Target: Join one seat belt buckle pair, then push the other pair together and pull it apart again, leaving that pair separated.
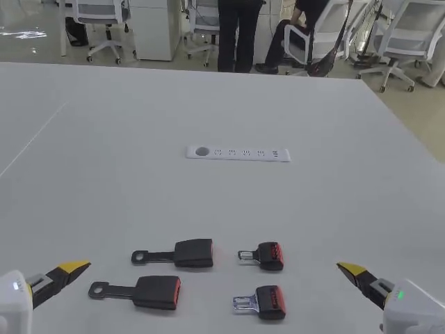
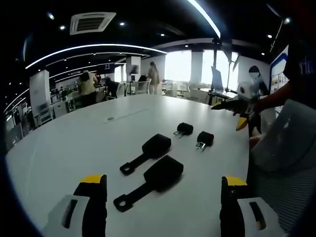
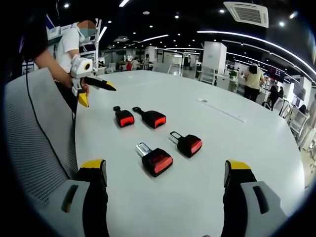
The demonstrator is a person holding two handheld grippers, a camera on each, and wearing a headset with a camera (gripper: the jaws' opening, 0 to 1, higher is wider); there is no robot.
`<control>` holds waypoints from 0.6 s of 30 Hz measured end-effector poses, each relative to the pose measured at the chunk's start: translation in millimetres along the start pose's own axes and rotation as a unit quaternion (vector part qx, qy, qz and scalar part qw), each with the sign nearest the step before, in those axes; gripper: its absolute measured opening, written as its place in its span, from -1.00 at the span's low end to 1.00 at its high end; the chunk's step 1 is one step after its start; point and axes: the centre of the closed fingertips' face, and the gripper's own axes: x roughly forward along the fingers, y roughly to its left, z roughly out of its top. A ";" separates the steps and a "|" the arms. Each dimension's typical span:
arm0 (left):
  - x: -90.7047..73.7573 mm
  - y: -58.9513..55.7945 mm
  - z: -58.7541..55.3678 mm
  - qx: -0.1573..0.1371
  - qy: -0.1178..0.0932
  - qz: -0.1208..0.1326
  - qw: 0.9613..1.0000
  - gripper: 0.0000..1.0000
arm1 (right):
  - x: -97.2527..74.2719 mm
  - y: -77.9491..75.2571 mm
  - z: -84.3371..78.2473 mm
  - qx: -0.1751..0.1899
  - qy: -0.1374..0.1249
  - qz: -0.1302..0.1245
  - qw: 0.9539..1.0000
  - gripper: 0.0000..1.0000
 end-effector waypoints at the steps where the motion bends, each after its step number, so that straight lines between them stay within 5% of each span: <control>1: 0.1 0.1 1.5 0.002 0.001 -0.001 1.000 0.95 | 0.0 0.0 0.7 -0.001 0.000 0.001 1.000 0.99; 8: 5.1 -0.5 11.8 0.014 0.003 -0.014 1.000 0.92 | 1.0 -1.4 2.9 -0.003 0.003 0.006 1.000 0.99; 18: 17.1 5.1 3.7 0.043 0.031 -0.039 0.998 0.81 | -0.4 -13.7 2.4 -0.017 0.019 0.012 1.000 0.93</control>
